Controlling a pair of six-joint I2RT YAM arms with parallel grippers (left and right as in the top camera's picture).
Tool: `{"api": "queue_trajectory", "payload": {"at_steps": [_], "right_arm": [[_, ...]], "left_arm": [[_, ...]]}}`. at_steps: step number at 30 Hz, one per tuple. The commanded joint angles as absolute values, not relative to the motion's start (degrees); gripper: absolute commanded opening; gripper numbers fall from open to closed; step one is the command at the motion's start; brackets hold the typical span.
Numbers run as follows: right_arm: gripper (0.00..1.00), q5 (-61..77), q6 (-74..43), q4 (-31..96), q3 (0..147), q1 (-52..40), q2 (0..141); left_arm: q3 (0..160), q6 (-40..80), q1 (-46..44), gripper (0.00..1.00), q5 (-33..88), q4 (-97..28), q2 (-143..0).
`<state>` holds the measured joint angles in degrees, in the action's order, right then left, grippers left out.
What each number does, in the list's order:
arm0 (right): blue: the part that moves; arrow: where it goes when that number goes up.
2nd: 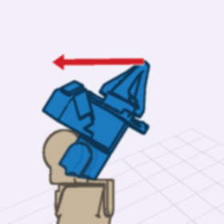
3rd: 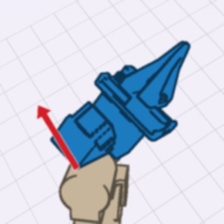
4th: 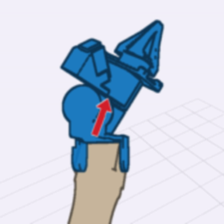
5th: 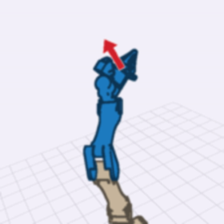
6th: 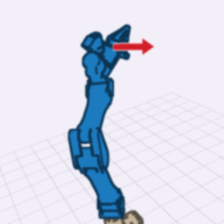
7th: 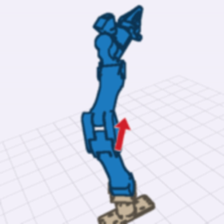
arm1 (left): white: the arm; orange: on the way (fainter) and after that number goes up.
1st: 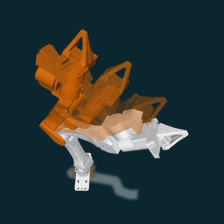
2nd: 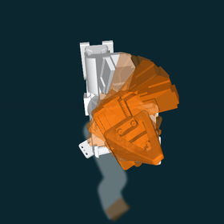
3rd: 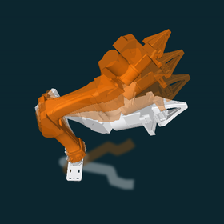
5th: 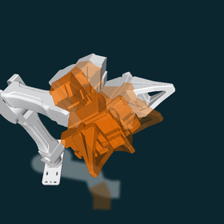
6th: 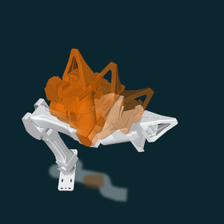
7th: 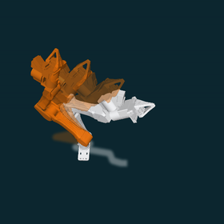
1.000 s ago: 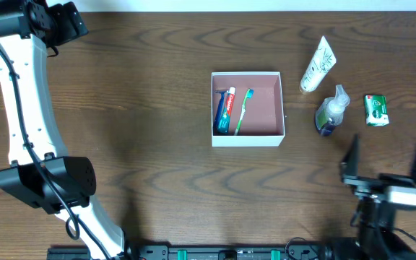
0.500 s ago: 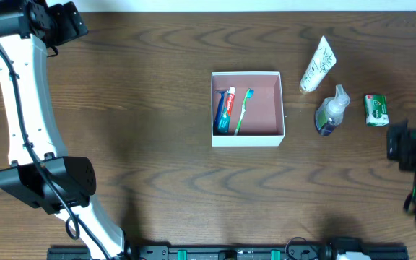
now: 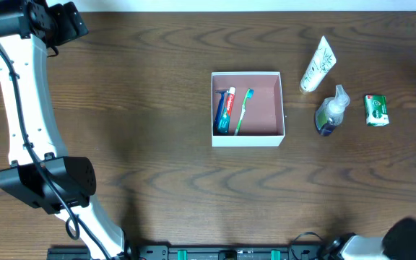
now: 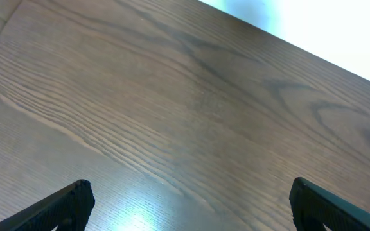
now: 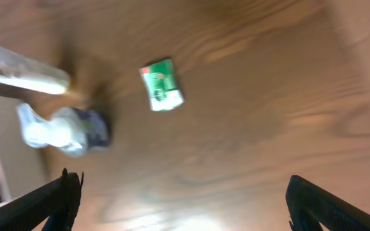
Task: Pack container
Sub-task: 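Raise right arm and move right gripper toward the green soap box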
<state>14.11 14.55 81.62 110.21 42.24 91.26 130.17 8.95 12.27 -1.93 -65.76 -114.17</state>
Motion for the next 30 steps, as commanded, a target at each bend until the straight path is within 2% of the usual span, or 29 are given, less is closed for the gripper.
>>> {"api": "queue_trajectory", "payload": {"at_steps": [1, 6, 9, 13, 20, 25, 30], "right_arm": [[0.99, 25.93, 14.39, 81.25, 110.98, 44.25, 96.18], [0.99, 24.99, 16.47, 79.05, 110.91, 44.05, 103.55], [0.99, 19.40, 19.94, 79.09, 110.91, 42.52, 107.48], [0.99, 10.39, 20.86, 77.47, 110.91, 38.61, 111.83], [0.99, 5.34, 20.86, 68.79, 110.91, 30.85, 118.39], [0.99, -4.80, 20.86, 62.24, 110.91, 25.30, 122.15], [0.99, -3.53, 20.84, 61.30, 110.87, 23.11, 123.90]], "left_arm": [[130.19, 8.60, 12.43, 0.98, -2.63, -65.89, -114.45], [130.19, 8.60, 12.43, 0.98, -2.63, -65.89, -114.45], [130.19, 8.60, 12.43, 0.98, -2.63, -65.89, -114.45], [130.19, 8.60, 12.43, 0.98, -2.63, -65.89, -114.45], [130.19, 8.60, 12.43, 0.98, -2.63, -65.89, -114.45], [130.19, 8.60, 12.43, 0.98, -2.63, -65.89, -114.45], [130.19, 8.60, 12.43, 0.98, -2.63, -65.89, -114.45]]}}
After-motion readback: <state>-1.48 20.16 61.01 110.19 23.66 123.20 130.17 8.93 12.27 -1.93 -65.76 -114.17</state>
